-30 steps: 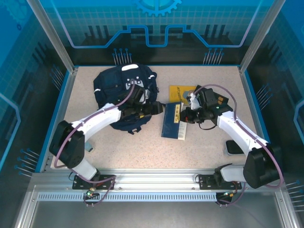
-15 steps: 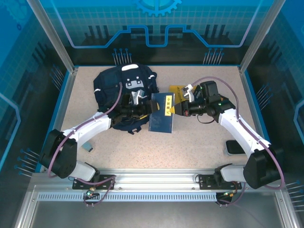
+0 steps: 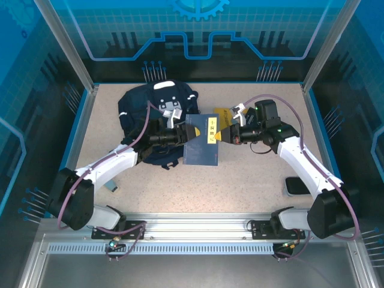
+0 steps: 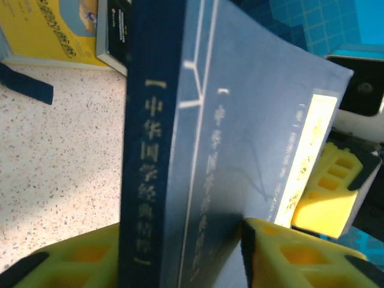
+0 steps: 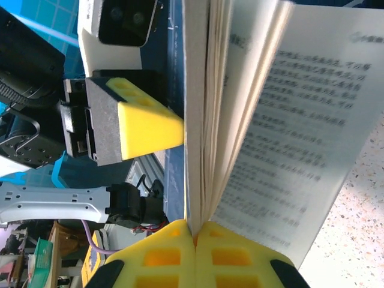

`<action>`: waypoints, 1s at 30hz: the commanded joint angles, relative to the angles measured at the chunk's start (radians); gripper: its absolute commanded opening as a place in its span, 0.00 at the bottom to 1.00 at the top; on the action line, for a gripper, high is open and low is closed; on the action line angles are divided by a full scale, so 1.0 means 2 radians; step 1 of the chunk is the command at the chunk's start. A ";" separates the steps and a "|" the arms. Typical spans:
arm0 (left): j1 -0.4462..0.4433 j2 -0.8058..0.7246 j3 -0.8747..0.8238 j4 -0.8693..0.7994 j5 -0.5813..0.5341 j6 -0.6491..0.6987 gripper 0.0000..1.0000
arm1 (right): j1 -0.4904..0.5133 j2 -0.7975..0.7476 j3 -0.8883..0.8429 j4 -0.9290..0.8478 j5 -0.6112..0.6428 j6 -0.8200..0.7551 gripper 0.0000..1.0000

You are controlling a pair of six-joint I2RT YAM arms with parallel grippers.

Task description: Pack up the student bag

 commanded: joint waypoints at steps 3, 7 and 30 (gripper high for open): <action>0.001 -0.032 -0.006 0.024 0.011 -0.003 0.23 | -0.009 -0.004 0.023 -0.010 0.038 0.014 0.23; 0.003 -0.045 -0.008 0.024 -0.020 -0.014 0.13 | -0.011 -0.017 0.009 0.002 0.090 0.046 0.51; 0.007 -0.094 0.027 0.123 -0.208 -0.156 0.05 | 0.088 -0.074 -0.121 0.339 0.179 0.395 1.00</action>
